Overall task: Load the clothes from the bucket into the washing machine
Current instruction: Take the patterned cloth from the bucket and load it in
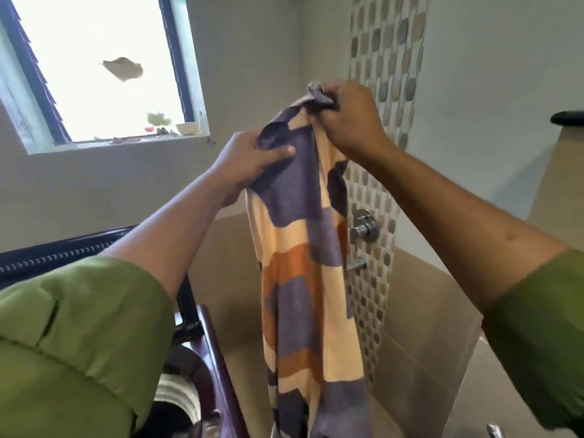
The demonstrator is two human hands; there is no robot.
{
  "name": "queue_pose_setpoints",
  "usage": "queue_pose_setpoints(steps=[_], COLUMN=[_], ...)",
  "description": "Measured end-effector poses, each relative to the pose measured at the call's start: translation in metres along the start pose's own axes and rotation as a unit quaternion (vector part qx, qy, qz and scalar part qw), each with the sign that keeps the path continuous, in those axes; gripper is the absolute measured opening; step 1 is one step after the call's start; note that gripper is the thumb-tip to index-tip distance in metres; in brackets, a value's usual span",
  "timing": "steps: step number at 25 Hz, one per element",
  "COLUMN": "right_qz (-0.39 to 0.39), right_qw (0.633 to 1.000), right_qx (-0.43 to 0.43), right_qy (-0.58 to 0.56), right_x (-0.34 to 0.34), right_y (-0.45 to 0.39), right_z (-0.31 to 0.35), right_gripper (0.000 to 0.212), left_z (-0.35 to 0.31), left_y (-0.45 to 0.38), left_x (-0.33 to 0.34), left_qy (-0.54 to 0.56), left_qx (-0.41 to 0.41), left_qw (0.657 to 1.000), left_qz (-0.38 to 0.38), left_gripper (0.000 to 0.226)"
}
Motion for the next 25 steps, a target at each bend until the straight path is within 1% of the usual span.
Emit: queue_pose_setpoints(steps=[1, 3, 5, 6, 7, 9, 10, 11, 12, 14, 15, 17, 18, 20, 21, 22, 23, 24, 25], right_qz=[-0.027, -0.048, -0.057, -0.059, -0.061, -0.073, -0.078, -0.083, -0.090, -0.093, -0.081, -0.034, -0.023, -0.038, -0.058, -0.086, -0.110, -0.108, -0.080], right_qw=[1.000, 0.998, 0.995, 0.993, 0.991, 0.988, 0.986, 0.985, 0.982, 0.972, 0.968, 0.957, 0.949, 0.946, 0.949, 0.951, 0.951, 0.950, 0.948], right_qx=[0.000, 0.040, 0.085, 0.102, 0.120, 0.139, 0.145, 0.152, 0.169, 0.214, 0.234, 0.272, 0.289, 0.293, 0.284, 0.277, 0.264, 0.256, 0.264], right_qy=[0.001, -0.004, -0.007, -0.003, 0.006, 0.011, 0.005, 0.000, 0.000, 0.019, 0.039, 0.098, 0.122, 0.137, 0.126, 0.109, 0.115, 0.140, 0.162], right_x=[0.001, 0.007, 0.014, 0.016, 0.016, 0.010, 0.006, 0.002, -0.002, -0.011, -0.014, -0.021, -0.022, -0.020, -0.016, -0.013, -0.012, -0.013, -0.015], right_y=[-0.011, -0.017, -0.007, -0.002, 0.002, 0.007, 0.007, 0.006, 0.004, 0.003, 0.005, 0.013, 0.018, 0.022, 0.020, 0.015, 0.010, 0.006, 0.004], right_z=[0.012, 0.020, 0.017, 0.013, 0.007, -0.004, -0.012, -0.022, -0.036, -0.064, -0.076, -0.101, -0.112, -0.127, -0.132, -0.138, -0.141, -0.146, -0.153], right_gripper=[0.024, 0.028, 0.033, 0.034, 0.034, 0.033, 0.029, 0.023, 0.020, 0.025, 0.023, 0.019, 0.026, 0.037, 0.037, 0.034, 0.029, 0.026, 0.029], left_z=[-0.002, 0.017, 0.059, 0.085, 0.111, 0.158, 0.177, 0.188, 0.197, 0.207, 0.210, 0.222, 0.230, 0.246, 0.253, 0.259, 0.265, 0.271, 0.276], left_y=[0.002, 0.010, 0.028, 0.039, 0.049, 0.061, 0.063, 0.062, 0.058, 0.048, 0.043, 0.032, 0.026, 0.020, 0.019, 0.016, 0.013, 0.008, 0.002], left_x=[-0.003, 0.002, 0.018, 0.027, 0.036, 0.051, 0.056, 0.058, 0.060, 0.058, 0.053, 0.039, 0.033, 0.027, 0.030, 0.036, 0.041, 0.045, 0.046], left_qy=[-0.015, -0.023, 0.010, 0.005, -0.027, -0.126, -0.148, -0.145, -0.118, -0.086, -0.103, -0.168, -0.217, -0.318, -0.333, -0.329, -0.321, -0.307, -0.318], left_qx=[-0.014, -0.040, -0.068, -0.088, -0.111, -0.146, -0.164, -0.178, -0.185, -0.169, -0.155, -0.126, -0.111, -0.099, -0.112, -0.131, -0.148, -0.157, -0.144], left_qw=[0.999, 0.995, 0.988, 0.984, 0.979, 0.959, 0.952, 0.951, 0.955, 0.967, 0.972, 0.974, 0.967, 0.941, 0.934, 0.932, 0.932, 0.935, 0.929], left_qz=[0.035, 0.093, 0.136, 0.153, 0.171, 0.209, 0.214, 0.207, 0.199, 0.169, 0.144, 0.086, 0.067, 0.067, 0.072, 0.074, 0.075, 0.081, 0.121], left_gripper=[0.012, 0.014, 0.010, 0.006, 0.007, 0.012, 0.015, 0.018, 0.021, 0.029, 0.031, 0.025, 0.021, 0.019, 0.022, 0.024, 0.024, 0.023, 0.021])
Point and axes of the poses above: each hand's wrist, its own y-axis away from the middle knuckle, its own x-axis out of the palm, z = x × y, the point moved 2 cm from there along -y, towards the middle knuckle, and after that the axes turned 2 degrees about -x, right-handed, at the moved point
